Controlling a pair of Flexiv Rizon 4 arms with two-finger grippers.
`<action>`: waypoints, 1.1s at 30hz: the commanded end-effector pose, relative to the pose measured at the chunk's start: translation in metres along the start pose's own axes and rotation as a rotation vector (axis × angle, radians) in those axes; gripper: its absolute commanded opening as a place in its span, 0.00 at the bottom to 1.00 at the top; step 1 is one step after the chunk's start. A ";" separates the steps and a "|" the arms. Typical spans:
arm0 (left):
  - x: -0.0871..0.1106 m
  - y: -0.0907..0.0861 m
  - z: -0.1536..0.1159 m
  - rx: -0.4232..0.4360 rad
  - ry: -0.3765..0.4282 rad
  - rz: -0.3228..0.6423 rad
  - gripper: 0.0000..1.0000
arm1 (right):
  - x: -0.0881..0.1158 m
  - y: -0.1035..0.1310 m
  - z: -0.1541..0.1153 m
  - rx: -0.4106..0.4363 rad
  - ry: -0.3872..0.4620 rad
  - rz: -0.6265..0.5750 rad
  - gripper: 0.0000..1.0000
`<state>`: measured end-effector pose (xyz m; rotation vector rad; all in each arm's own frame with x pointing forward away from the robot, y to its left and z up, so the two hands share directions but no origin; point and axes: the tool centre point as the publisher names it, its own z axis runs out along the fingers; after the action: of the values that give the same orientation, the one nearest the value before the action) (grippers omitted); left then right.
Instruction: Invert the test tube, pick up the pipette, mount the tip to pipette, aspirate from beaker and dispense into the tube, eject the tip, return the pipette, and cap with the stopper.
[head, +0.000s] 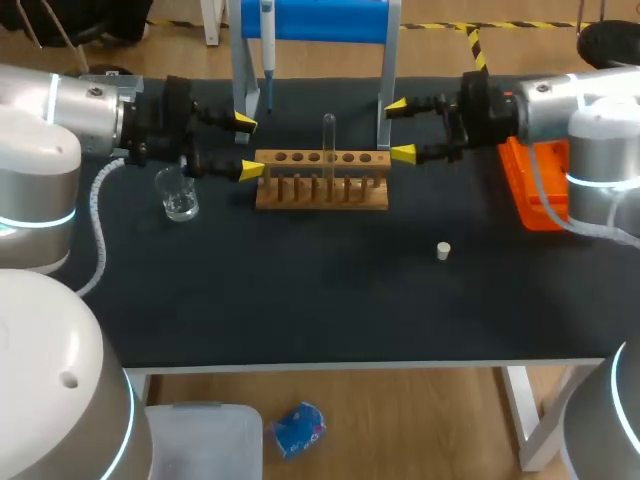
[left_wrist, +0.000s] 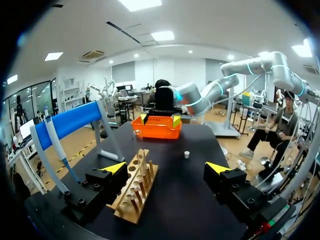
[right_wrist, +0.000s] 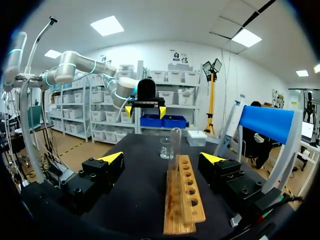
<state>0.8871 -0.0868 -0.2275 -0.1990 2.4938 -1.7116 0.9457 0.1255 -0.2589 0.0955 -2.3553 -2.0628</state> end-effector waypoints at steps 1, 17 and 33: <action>0.000 0.000 0.001 0.000 -0.002 0.001 1.00 | -0.017 -0.006 0.025 -0.016 0.033 0.009 1.00; 0.000 0.000 0.001 0.000 -0.002 0.001 1.00 | -0.033 -0.010 0.086 -0.066 0.067 0.022 1.00; 0.000 0.000 0.001 0.000 -0.002 0.001 1.00 | -0.031 -0.003 0.099 -0.066 0.080 0.004 0.49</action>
<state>0.8870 -0.0868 -0.2275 -0.1989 2.4940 -1.7113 0.9715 0.2251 -0.2742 0.1671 -2.2386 -2.0922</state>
